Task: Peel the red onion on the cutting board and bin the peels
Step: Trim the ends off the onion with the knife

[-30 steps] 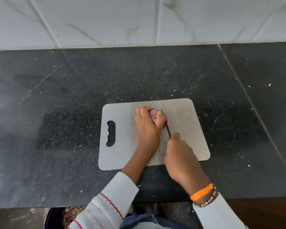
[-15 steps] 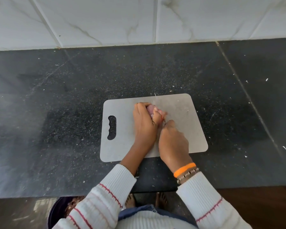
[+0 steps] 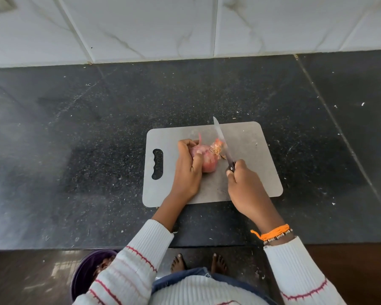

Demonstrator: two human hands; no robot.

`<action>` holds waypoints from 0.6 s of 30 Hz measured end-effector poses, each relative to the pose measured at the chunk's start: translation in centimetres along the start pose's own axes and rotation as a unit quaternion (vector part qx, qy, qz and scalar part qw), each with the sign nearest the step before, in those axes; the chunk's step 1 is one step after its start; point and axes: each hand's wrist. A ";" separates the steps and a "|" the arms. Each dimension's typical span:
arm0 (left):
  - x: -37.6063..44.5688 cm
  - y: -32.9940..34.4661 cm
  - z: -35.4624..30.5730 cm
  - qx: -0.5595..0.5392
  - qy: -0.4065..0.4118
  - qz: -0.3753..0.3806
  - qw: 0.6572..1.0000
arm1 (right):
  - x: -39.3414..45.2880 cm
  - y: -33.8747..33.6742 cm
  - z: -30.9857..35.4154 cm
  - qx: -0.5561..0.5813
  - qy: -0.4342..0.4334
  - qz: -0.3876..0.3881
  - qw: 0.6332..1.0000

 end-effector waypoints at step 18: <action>-0.8 2.0 -0.8 0.090 0.058 -0.042 0.993 | 0.3 0.1 -0.4 0.169 0.048 -0.047 0.983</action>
Point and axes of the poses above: each hand's wrist, its own x-axis towards the middle knuckle, its own y-axis out of the palm, z = x × y, and after that the axes turned 11 degrees about -y, right-handed
